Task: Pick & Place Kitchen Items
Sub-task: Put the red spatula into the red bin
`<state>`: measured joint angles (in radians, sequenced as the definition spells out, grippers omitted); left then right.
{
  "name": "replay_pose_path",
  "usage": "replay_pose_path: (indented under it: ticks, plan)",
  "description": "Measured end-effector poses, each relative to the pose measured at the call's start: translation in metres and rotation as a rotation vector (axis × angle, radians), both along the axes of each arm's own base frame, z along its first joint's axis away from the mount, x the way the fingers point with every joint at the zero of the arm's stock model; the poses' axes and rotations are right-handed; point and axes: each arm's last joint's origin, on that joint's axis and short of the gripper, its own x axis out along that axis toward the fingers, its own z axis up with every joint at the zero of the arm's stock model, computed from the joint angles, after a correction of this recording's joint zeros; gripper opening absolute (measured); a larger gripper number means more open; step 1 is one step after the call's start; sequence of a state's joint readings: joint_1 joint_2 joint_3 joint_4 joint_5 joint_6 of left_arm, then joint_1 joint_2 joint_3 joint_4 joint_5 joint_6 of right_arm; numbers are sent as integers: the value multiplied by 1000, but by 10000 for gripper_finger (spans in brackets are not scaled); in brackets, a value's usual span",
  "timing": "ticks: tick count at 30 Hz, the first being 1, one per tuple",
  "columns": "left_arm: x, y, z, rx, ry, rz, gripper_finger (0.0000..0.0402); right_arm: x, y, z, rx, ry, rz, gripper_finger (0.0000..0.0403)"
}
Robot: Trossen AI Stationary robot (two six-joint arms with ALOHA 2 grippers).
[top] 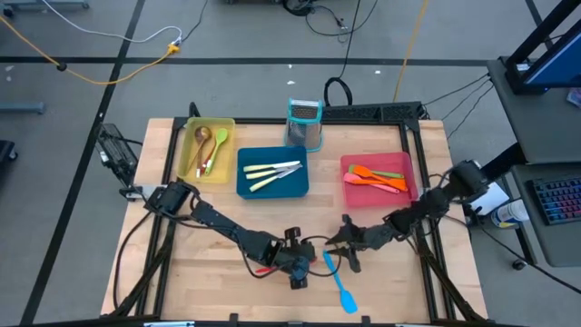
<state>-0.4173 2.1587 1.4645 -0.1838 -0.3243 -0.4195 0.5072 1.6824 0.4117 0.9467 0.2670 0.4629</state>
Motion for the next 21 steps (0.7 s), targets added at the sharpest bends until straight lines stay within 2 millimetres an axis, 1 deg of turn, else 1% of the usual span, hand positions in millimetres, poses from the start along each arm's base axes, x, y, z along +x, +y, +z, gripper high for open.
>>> replay_pose_path:
  ticks: [4, 7, 10, 16, 19, 21]
  plan:
    - [2, 4, 0, 14, -5, 3, 10, 6, -3, -7, -38, -23, 45, 125]
    - [4, 10, 0, 36, -8, 32, 8, 8, -6, -14, -40, -8, 68, 125]
    - [6, 14, 1, 57, -27, 63, 5, 13, -8, -19, -47, 8, 54, 125]
    - [12, 22, 5, 52, -76, 90, 9, 27, -13, -17, -26, -5, 71, 125]
    - [14, 25, 5, 54, -80, 100, 5, 29, -16, -16, -28, -10, 47, 125]
    - [15, 26, 6, 62, -91, 111, 10, 29, -17, -17, -32, -2, 44, 125]
